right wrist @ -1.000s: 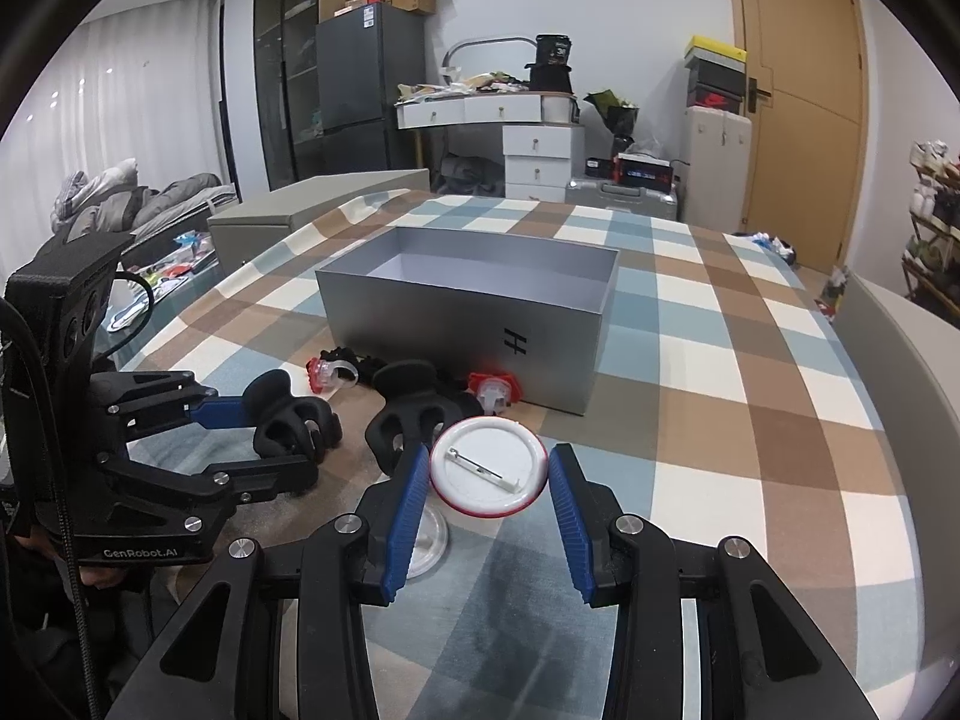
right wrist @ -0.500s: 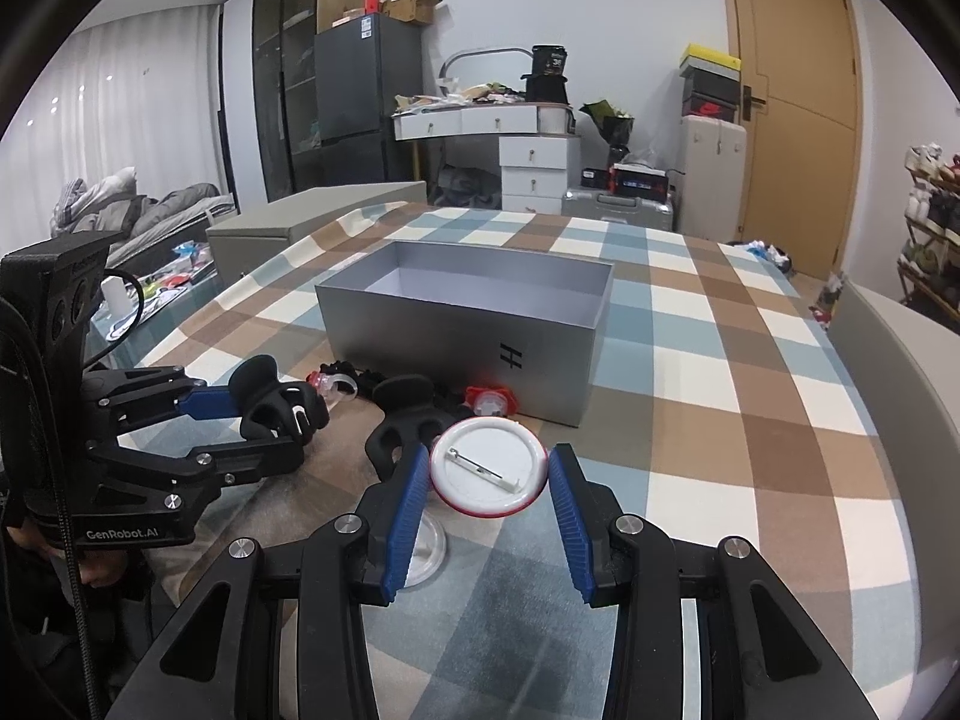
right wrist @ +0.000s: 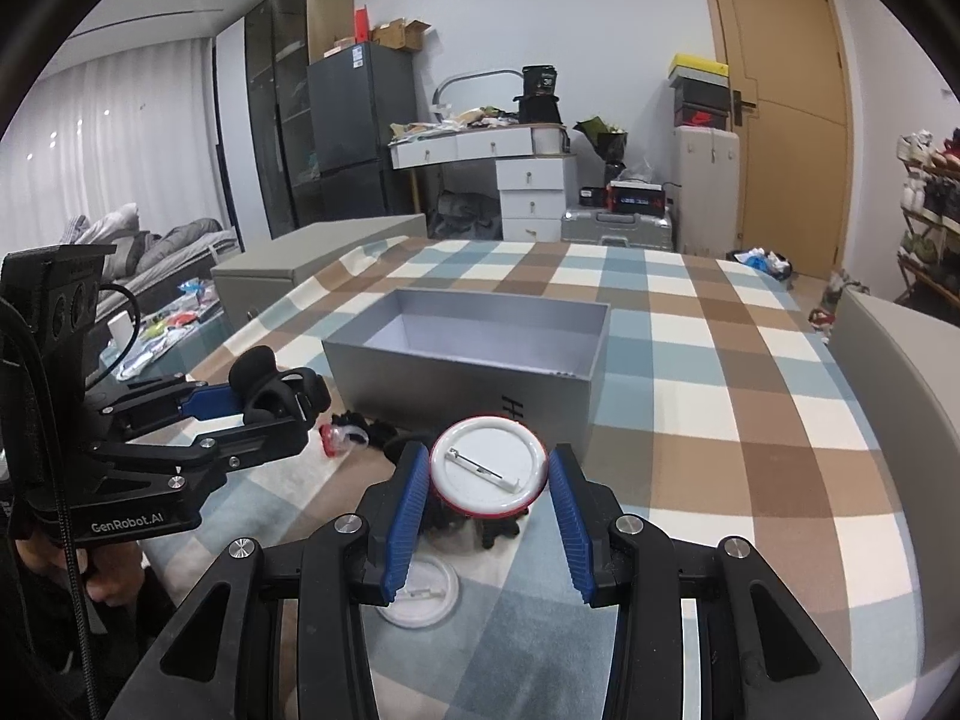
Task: Organize jewelry
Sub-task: 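Carry the badge and claw clip over the grey box with both tools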
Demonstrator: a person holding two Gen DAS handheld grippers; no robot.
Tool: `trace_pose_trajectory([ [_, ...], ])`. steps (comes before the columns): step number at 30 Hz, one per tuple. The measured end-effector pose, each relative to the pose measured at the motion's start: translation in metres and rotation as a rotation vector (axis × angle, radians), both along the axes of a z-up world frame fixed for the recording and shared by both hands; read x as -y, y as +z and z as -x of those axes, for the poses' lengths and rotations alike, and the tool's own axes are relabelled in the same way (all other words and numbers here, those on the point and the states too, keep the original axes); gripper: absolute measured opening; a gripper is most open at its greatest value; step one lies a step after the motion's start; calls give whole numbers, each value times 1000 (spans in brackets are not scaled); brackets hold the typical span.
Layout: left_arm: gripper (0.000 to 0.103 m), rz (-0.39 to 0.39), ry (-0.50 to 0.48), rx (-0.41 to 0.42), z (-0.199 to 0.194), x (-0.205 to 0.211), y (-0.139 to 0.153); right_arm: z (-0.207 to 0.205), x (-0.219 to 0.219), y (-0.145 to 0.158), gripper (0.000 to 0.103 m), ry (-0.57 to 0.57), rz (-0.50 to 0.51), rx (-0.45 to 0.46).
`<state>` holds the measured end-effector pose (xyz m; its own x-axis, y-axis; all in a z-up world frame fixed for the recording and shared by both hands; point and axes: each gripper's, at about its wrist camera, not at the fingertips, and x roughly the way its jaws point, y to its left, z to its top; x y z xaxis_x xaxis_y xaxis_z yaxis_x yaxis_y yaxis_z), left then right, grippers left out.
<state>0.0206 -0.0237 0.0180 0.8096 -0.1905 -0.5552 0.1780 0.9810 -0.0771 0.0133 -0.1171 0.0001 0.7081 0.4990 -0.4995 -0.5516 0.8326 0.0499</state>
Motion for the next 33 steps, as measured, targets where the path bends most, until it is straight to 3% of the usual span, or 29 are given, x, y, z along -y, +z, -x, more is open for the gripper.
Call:
trace_pose_trajectory([
  [21, 42, 21, 45, 119, -36, -11, 39, -37, -8, 50, 40, -21, -149, -4],
  [33, 42, 24, 76, 106, -60, -21, 35, -71, 5, 58, 40, -61, -219, -43],
])
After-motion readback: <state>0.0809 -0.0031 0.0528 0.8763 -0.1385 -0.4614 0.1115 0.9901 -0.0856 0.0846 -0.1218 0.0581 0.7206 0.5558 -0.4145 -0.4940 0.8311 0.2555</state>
